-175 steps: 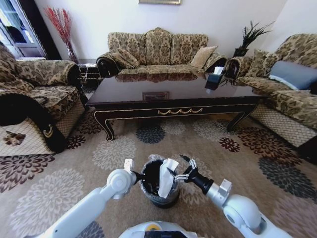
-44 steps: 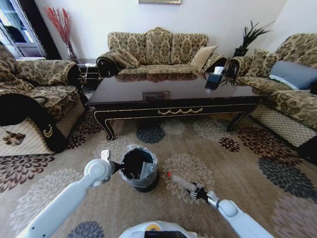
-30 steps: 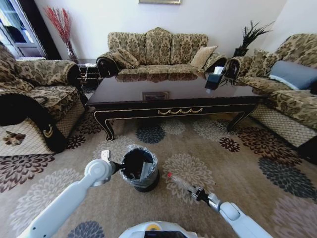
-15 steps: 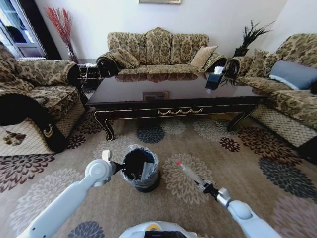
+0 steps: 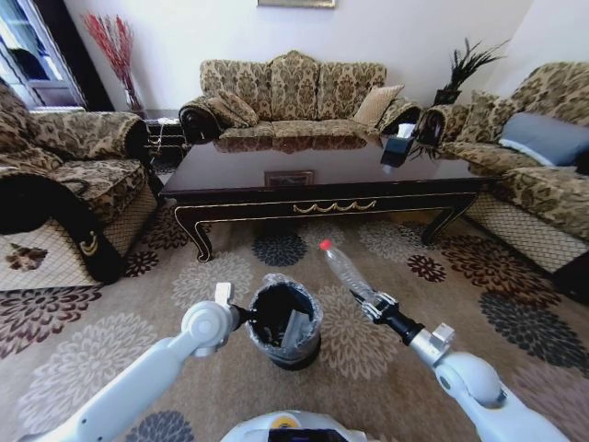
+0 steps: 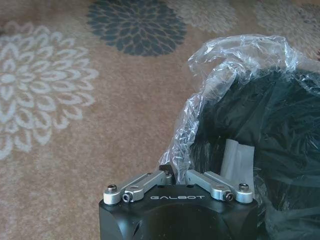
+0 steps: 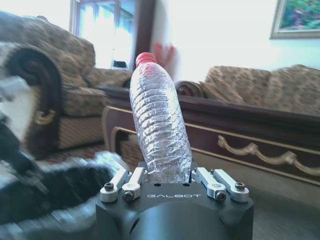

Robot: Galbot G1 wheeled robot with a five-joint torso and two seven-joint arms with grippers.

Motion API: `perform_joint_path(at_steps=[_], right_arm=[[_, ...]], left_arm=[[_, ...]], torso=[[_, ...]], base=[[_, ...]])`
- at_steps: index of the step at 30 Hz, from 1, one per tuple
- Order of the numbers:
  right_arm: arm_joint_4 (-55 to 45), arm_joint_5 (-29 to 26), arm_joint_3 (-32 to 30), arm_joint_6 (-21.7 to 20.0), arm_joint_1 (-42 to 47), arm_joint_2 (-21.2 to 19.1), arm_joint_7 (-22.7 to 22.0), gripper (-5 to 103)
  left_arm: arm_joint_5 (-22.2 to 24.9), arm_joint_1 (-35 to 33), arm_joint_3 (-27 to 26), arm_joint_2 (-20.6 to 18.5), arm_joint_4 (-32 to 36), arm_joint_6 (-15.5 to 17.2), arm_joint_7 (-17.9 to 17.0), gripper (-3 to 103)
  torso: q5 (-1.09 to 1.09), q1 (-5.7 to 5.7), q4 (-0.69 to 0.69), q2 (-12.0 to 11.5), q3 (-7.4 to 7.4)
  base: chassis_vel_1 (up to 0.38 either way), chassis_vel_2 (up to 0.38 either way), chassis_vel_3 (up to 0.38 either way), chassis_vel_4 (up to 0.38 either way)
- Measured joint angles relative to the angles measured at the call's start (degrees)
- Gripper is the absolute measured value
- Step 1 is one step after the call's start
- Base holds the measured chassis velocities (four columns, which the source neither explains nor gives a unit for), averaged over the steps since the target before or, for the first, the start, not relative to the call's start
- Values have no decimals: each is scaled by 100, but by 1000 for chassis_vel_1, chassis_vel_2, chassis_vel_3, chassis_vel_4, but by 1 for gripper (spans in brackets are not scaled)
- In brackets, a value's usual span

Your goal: Move to the front of the table and pick up the trash from the floor, then place it into the trash bin.

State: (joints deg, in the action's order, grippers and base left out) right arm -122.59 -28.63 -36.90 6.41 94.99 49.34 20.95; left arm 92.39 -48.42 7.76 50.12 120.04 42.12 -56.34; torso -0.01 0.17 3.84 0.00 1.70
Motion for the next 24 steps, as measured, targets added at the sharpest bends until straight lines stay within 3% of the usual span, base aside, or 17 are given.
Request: perform_joint_path(at_steps=[11, 18, 24], right_arm=[[-698, 887, 501, -30, 445, 162, -30, 32], [-657, 973, 536, -42, 490, 201, -28, 32], [-764, 615, 601, -206, 574, 218, -43, 32]], left_arm=[[-96, 289, 609, 400, -33, 1, -114, 0], [-128, 258, 664, 416, 3, 1, -127, 0], [-144, 166, 589, 350, 6, 1, -127, 0]], torso=[[1, 0, 1, 0, 0], [1, 0, 0, 0, 0], [1, 0, 0, 0, 0]], base=[[0, 0, 0, 0], [0, 0, 0, 0], [0, 0, 0, 0]])
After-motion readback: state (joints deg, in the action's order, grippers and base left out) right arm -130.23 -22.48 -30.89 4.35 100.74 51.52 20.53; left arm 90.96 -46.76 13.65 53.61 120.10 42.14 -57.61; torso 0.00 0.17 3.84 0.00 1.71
